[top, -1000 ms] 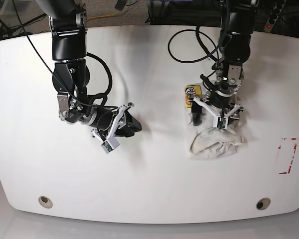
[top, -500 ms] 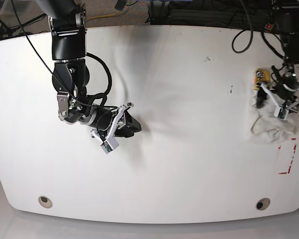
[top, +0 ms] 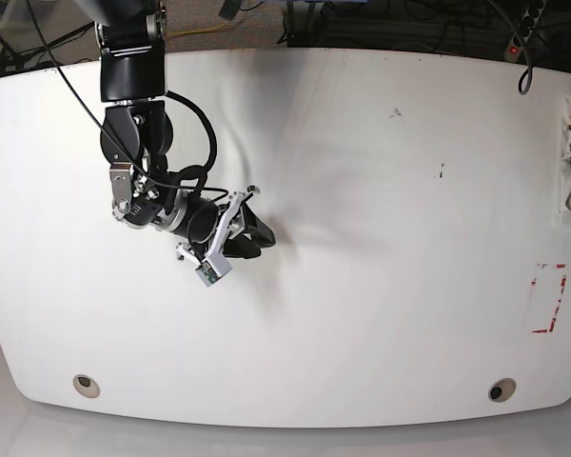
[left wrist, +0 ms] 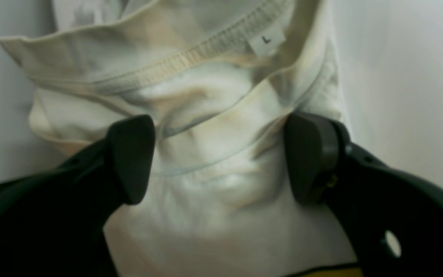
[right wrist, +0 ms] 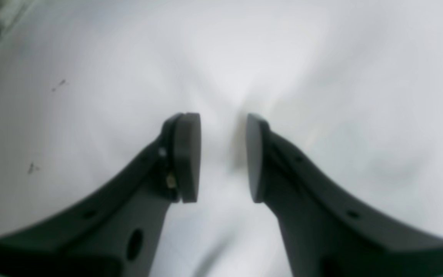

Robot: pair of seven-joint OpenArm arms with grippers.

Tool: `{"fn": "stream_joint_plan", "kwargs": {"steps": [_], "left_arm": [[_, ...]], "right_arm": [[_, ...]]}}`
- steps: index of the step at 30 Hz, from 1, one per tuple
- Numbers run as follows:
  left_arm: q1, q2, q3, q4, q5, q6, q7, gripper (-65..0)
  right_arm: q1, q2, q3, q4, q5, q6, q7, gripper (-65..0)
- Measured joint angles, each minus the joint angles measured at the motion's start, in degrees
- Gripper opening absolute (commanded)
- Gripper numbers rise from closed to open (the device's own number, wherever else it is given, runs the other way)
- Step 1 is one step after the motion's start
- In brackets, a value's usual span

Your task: Fold the T-shirt properly

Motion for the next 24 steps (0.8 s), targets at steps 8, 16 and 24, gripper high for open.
{"fn": "stream_joint_plan", "kwargs": {"steps": [8, 16, 24], "left_arm": [[-1.7, 0.7, -2.7, 9.6, -3.6, -3.6, 2.0, -16.4], [-6.7, 6.5, 5.2, 11.5, -5.7, 3.3, -8.7, -16.5], [-6.6, 13.8, 11.6, 13.7, -5.5, 14.2, -20.3, -16.2]], "right_arm": [[-1.6, 1.1, 0.0, 0.5, -0.9, 0.1, 1.9, -47.1], [-7.4, 2.2, 0.2, 0.9, -18.1, -9.0, 23.9, -46.6], [-13.8, 0.2, 11.0, 1.0, -32.1, -17.2, 40.0, -46.6]]}}
